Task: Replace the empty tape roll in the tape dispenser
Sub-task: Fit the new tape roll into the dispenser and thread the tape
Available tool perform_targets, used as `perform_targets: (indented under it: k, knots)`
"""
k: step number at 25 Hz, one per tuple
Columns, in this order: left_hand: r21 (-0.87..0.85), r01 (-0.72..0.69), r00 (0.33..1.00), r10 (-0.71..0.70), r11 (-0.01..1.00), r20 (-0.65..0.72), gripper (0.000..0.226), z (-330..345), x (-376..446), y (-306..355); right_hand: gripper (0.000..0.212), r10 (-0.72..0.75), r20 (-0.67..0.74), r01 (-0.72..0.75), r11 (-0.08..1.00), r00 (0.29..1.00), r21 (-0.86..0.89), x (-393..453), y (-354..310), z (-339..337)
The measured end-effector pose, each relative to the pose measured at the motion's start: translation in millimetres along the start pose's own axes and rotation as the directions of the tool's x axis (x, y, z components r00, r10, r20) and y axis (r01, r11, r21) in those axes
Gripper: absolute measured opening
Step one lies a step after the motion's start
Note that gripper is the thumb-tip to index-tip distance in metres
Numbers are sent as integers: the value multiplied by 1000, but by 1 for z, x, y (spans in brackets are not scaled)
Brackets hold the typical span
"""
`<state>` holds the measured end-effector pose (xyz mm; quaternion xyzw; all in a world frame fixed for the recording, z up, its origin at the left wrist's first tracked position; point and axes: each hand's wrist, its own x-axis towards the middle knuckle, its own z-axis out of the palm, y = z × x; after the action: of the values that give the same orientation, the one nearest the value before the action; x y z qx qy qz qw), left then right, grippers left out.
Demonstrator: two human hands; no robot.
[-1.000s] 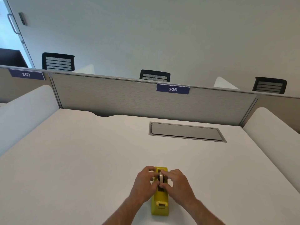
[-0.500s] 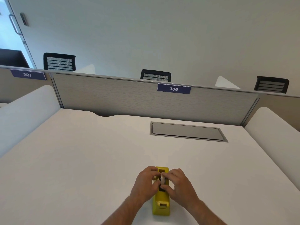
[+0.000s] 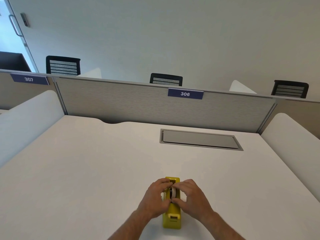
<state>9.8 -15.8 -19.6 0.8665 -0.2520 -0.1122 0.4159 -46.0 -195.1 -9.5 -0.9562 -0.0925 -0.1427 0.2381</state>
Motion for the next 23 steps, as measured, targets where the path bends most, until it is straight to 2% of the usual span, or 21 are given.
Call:
perform_targets:
  k: [5,11,16,21,23]
  knots:
    - [37,13,1000,-14,999,19,59,1,2,-1,33,-30,8,30,999,1000,20,2,-1,-5]
    - [50,23,999,-25,998,39,52,-2,6,2,28,-93,21,95,991,995,-99,9,-1,-9]
    - [33,17,1000,-18,999,25,52,-2,7,1,12,-88,30,91,993,996,-77,15,3,-8]
    - [33,17,1000,-18,999,24,52,-2,6,3,24,-117,64,123,988,991,-95,14,3,-12]
    - [32,17,1000,-18,999,17,52,-2,6,5,20,-119,57,124,986,991,-107,15,2,-12]
